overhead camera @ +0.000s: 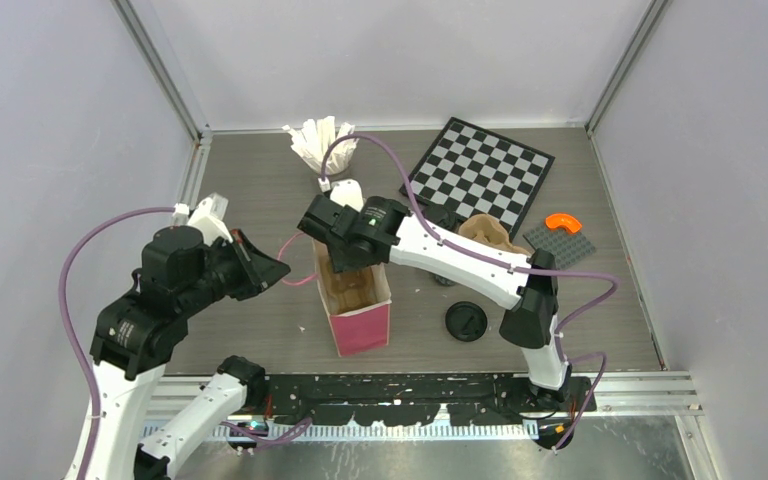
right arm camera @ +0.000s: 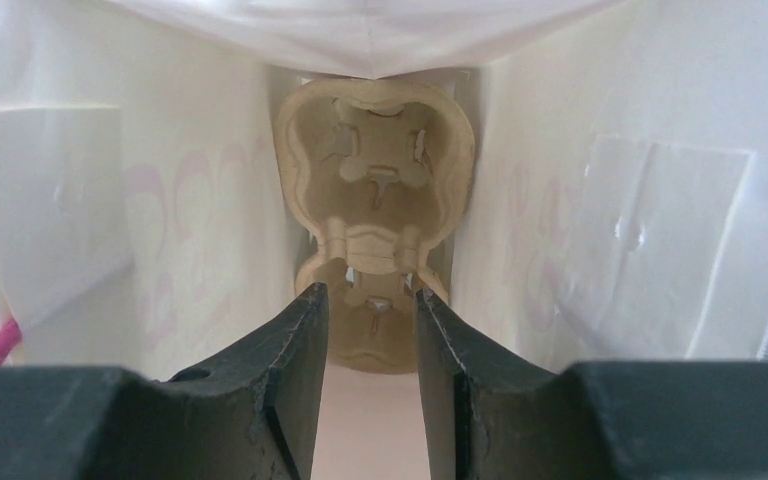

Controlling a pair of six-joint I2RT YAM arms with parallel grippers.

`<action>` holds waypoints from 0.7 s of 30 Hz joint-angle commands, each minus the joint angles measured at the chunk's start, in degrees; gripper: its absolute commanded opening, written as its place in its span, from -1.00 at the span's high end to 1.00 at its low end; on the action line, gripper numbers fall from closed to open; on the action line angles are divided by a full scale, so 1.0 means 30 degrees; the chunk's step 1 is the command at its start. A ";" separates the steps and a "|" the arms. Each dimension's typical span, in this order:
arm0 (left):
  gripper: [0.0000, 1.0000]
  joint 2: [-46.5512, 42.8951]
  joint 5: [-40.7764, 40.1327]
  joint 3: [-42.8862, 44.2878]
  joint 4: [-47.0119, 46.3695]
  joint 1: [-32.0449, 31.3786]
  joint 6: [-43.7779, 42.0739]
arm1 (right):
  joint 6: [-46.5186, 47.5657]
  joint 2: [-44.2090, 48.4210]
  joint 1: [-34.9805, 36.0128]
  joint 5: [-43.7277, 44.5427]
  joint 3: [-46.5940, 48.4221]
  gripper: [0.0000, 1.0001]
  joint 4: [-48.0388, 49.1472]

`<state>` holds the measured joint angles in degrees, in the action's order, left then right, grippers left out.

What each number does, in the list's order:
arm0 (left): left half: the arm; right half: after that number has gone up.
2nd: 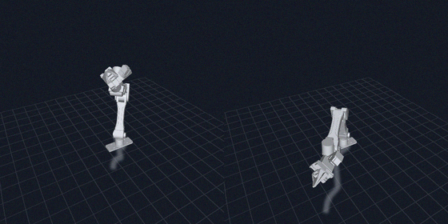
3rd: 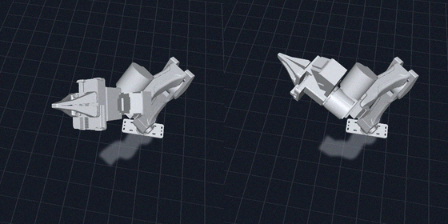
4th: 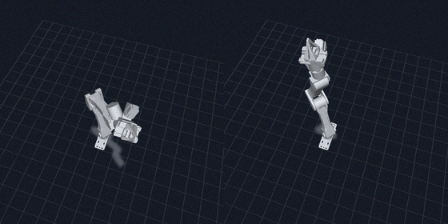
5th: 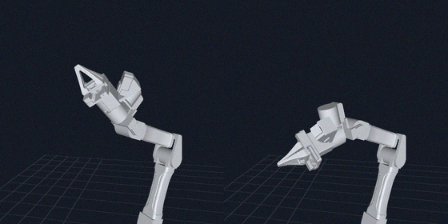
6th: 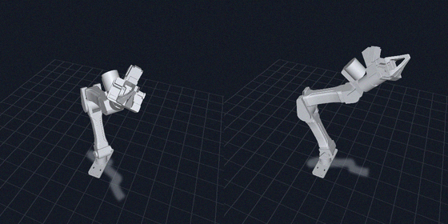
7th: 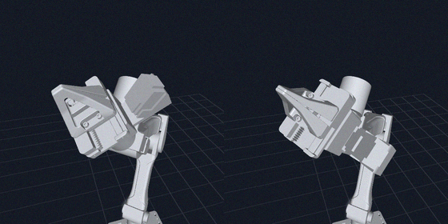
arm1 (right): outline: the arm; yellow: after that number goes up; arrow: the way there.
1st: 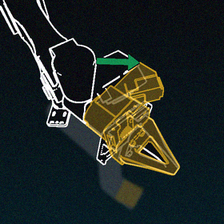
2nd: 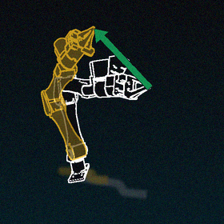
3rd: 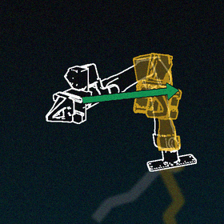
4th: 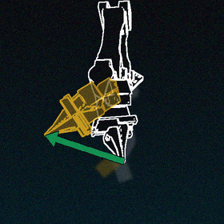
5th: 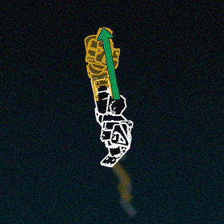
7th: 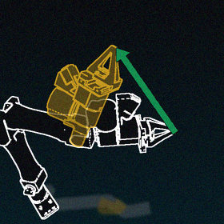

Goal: Pack the takeout coffee

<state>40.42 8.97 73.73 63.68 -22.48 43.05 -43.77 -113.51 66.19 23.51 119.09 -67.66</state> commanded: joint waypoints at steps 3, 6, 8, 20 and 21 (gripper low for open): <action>0.78 -0.0242 0.0197 -0.0173 -0.0447 0.0051 -0.0136 | 0.0438 0.0343 0.0150 0.0265 0.0455 0.14 0.0374; 0.43 -0.0496 -0.0110 -0.0019 -0.0300 0.0052 -0.0563 | 0.0748 0.0511 0.0150 -0.0201 0.1445 0.10 0.0267; 0.24 -0.0622 -0.0574 0.0355 -0.0042 0.0052 -0.0833 | 0.1147 0.0749 0.0159 -0.0780 0.2038 0.04 0.0321; -0.21 0.1133 -0.2648 0.4253 0.2080 0.0052 -0.3804 | 0.4498 0.4120 0.0168 -0.2006 0.3387 -0.29 0.0762; -0.22 0.1480 -0.2754 0.4679 0.2118 0.0052 -0.4000 | 0.4759 0.4436 0.0153 -0.1918 0.3373 -0.30 0.0764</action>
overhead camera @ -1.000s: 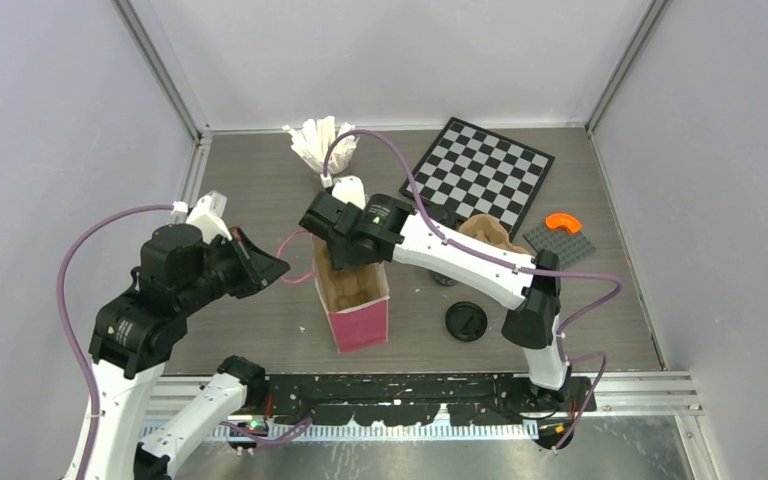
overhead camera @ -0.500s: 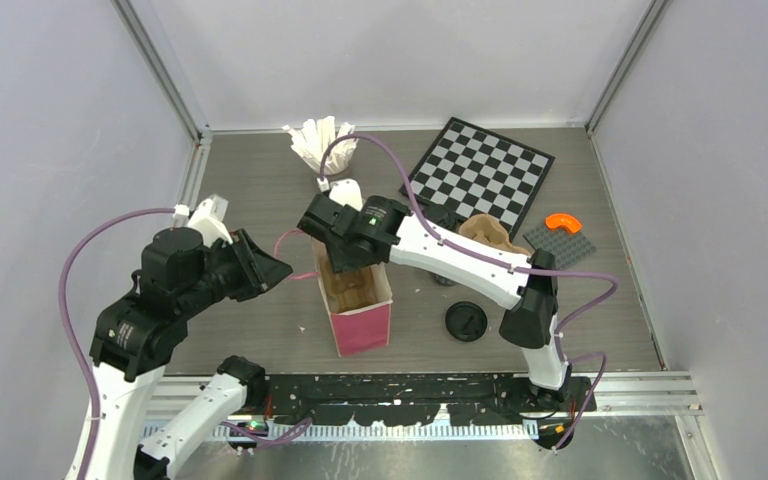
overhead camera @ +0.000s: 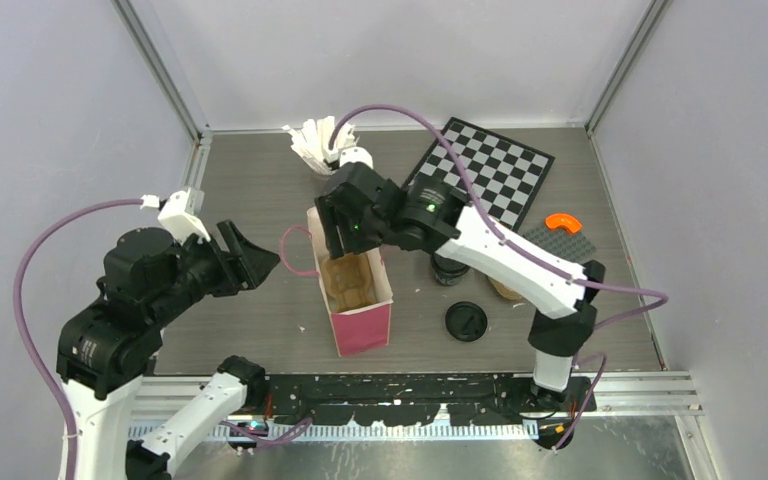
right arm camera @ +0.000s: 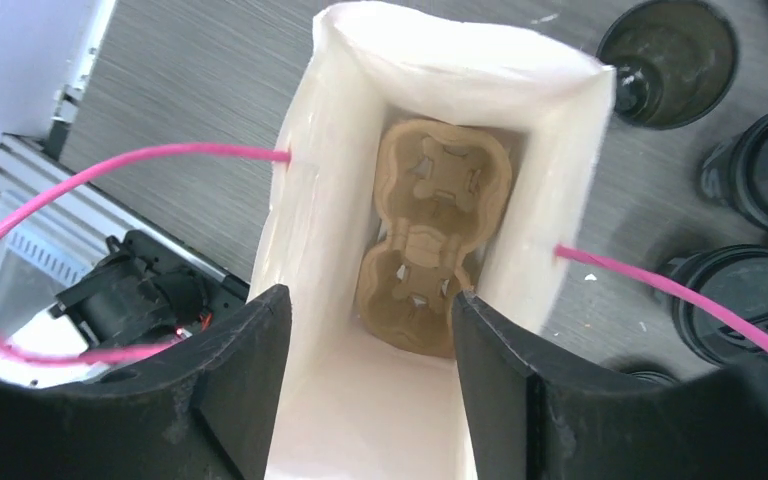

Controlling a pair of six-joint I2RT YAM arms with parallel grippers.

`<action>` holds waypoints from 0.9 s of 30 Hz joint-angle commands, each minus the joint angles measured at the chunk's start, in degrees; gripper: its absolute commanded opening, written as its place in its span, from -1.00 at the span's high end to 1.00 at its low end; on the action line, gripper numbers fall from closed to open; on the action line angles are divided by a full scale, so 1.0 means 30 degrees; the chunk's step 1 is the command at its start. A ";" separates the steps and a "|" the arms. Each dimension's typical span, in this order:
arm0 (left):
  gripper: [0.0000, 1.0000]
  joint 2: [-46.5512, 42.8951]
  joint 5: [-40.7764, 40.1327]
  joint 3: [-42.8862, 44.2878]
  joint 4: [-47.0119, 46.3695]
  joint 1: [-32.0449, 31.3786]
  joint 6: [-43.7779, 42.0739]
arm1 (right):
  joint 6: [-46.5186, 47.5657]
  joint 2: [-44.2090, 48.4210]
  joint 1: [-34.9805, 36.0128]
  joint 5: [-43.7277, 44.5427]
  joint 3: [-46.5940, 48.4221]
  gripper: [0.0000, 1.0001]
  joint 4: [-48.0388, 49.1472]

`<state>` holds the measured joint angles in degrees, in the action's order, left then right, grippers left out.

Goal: Pack the takeout coffee

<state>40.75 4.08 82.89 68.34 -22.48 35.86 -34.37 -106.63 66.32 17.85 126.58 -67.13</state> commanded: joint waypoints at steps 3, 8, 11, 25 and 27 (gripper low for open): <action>-0.23 0.2300 -0.1064 0.2472 0.0012 0.0052 -0.1892 | 0.2638 0.3170 0.0127 0.0277 0.0491 -0.32 0.0716; -0.24 0.3819 0.0115 0.2511 -0.2189 0.0052 -0.2823 | 0.3818 0.5776 0.0100 0.0723 -0.1518 -0.75 0.1516; -0.25 0.5183 0.1449 0.2539 -0.3275 0.0052 -0.4831 | 0.3589 0.7835 0.0111 0.1050 -0.4170 -0.78 0.2980; -0.37 1.0034 0.4624 0.2972 -0.6266 0.0052 -1.1527 | 0.3667 1.2794 0.0104 0.1807 -0.9159 -0.81 0.4235; -0.37 1.0667 0.5251 0.3046 -0.6516 0.0052 -1.1881 | 0.3818 1.2647 0.0102 0.1717 -0.8895 -0.81 0.4035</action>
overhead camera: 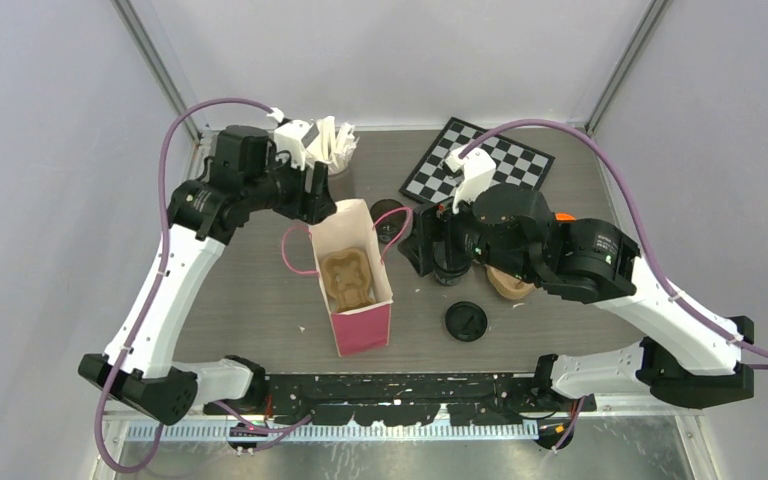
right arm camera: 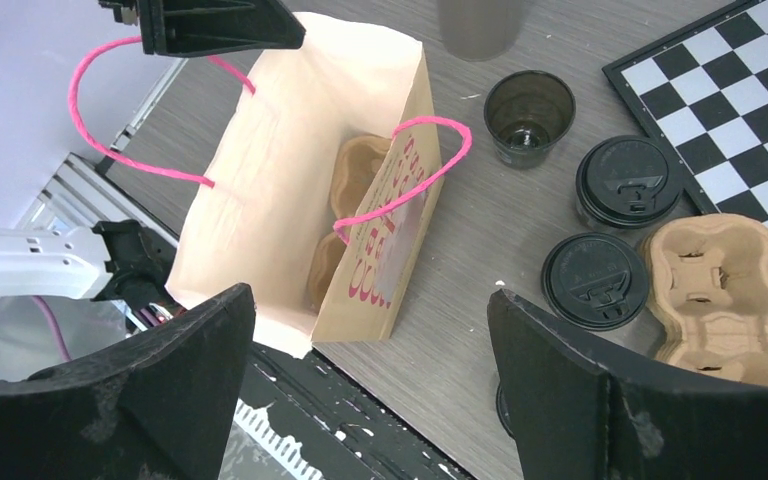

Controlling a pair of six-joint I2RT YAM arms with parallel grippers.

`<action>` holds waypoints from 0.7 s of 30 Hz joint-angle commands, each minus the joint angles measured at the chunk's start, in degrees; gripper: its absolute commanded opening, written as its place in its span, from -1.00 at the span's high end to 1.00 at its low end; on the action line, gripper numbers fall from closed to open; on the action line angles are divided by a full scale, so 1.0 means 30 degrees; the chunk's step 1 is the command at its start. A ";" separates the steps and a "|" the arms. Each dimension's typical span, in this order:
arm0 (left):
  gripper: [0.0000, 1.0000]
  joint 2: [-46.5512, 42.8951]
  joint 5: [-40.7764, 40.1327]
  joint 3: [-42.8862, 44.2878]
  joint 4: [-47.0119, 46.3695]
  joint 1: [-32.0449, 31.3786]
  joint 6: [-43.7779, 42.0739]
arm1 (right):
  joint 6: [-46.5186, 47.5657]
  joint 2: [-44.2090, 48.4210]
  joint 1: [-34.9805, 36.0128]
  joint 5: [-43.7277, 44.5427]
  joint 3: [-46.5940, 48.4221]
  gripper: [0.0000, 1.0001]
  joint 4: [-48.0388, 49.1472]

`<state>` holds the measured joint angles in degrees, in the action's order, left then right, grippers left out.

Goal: Pack the takeout coffee

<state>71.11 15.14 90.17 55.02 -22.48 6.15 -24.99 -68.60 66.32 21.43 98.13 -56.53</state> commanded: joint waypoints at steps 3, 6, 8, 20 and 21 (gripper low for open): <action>-0.37 0.1438 0.2259 0.0847 -0.1653 0.0052 -0.3131 | 0.0947 -0.0095 0.0108 0.0502 0.0734 -0.81 0.0191; -0.34 0.2044 0.2182 0.0827 -0.1235 0.0052 -0.3627 | 0.1229 0.0031 0.0099 0.0708 0.0780 -0.81 0.0010; -0.31 0.2233 0.2077 0.0682 -0.1208 0.0052 -0.3885 | 0.1388 0.0176 0.0099 0.0963 0.0653 -0.81 0.0056; 0.74 0.1278 0.1775 -0.0079 -0.1379 0.0052 -0.3177 | 0.1236 0.0214 0.0115 0.2902 0.0504 -0.93 0.0040; 0.82 0.1014 0.1537 -0.0111 -0.1339 0.0048 -0.2891 | 0.1091 0.0222 0.0108 0.3040 0.0469 -0.93 -0.0004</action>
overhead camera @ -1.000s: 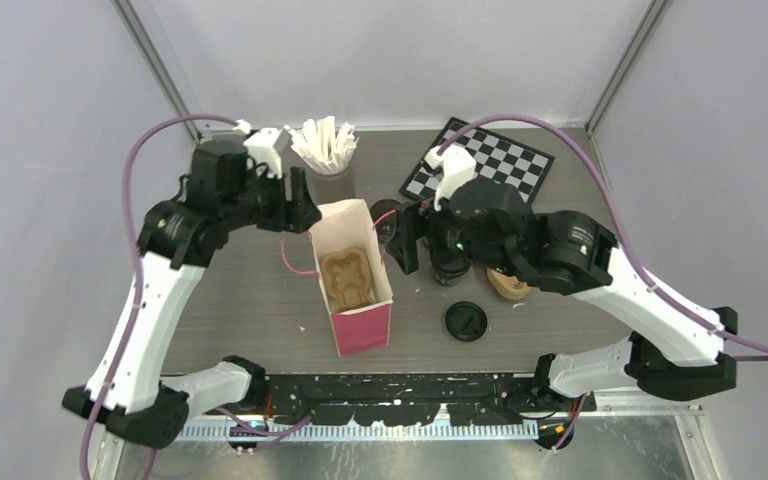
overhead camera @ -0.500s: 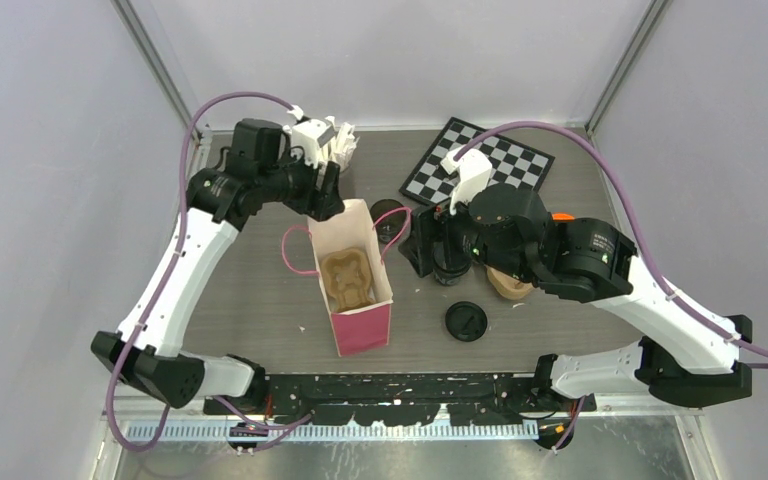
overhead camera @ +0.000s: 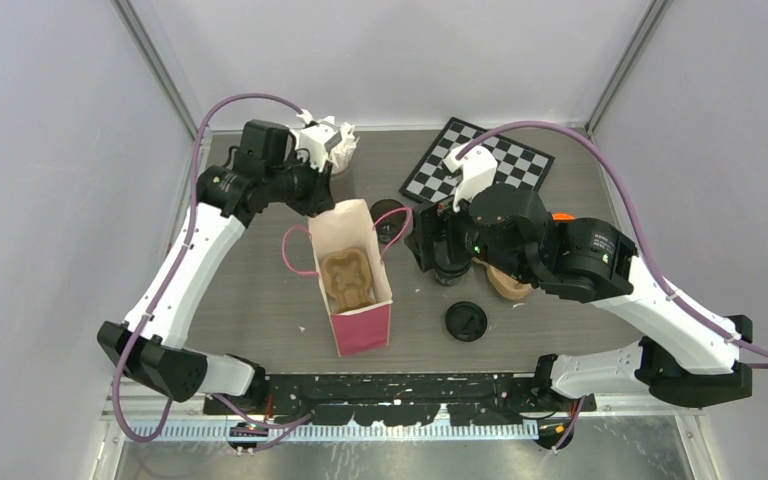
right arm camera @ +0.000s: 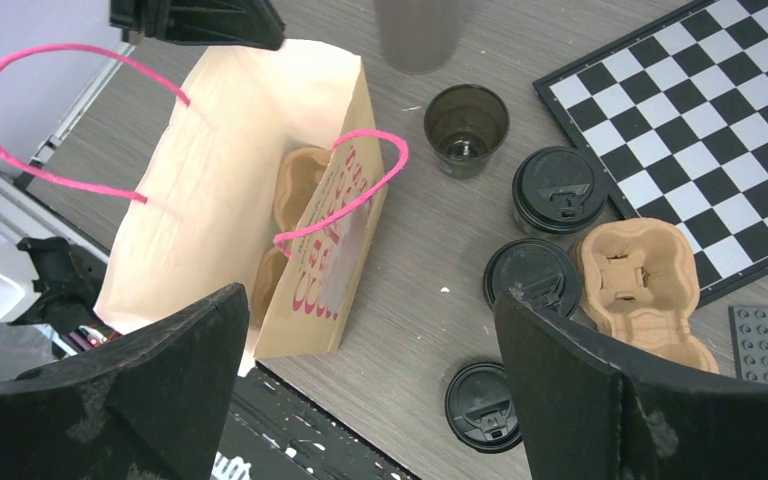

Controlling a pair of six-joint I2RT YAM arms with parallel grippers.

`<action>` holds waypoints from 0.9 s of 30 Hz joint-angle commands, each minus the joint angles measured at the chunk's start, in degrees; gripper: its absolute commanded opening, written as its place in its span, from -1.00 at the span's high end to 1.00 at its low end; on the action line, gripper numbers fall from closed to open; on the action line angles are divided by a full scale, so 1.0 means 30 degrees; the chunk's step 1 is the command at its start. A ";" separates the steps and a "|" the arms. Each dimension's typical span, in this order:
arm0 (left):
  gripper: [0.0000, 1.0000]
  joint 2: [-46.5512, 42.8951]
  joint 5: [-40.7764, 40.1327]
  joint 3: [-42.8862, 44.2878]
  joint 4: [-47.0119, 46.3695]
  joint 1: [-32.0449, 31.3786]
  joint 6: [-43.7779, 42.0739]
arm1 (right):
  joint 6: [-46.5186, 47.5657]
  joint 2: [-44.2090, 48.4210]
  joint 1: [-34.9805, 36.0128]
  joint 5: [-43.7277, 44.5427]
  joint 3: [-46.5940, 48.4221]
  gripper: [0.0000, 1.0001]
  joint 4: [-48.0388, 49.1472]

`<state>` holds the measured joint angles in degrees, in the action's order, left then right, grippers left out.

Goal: Pack the takeout coffee

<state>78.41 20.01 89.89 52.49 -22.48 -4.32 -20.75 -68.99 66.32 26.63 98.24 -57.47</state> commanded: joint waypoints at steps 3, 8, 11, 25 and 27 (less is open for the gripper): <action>0.98 -0.2174 -0.0455 -0.0172 -0.0307 0.0052 0.1778 | -0.0608 0.0374 0.0107 0.1405 0.0276 -0.94 0.0289; 1.00 -0.3594 -0.0829 -0.1475 -0.0027 0.0052 0.4204 | -0.1834 -0.0057 0.0115 0.1611 0.0384 -0.99 -0.0349; 1.00 -0.4528 -0.0952 -0.2475 -0.0342 0.0052 0.5699 | -0.2812 -0.0742 0.0064 0.1670 0.0994 -0.99 -0.1429; -0.04 -0.3473 -0.1035 -0.0344 -0.1267 0.0051 0.1877 | -0.3254 -0.0820 0.0067 0.0207 0.1351 -0.99 -0.1915; -0.10 -0.2823 -0.0991 -0.0083 -0.1237 0.0054 0.0611 | -0.3339 -0.0616 0.0047 0.0123 0.1369 -0.99 -0.1946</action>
<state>66.32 16.32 87.07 51.40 -22.48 5.63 -29.28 -73.47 66.32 27.73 101.03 -64.05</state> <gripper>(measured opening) 0.529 0.994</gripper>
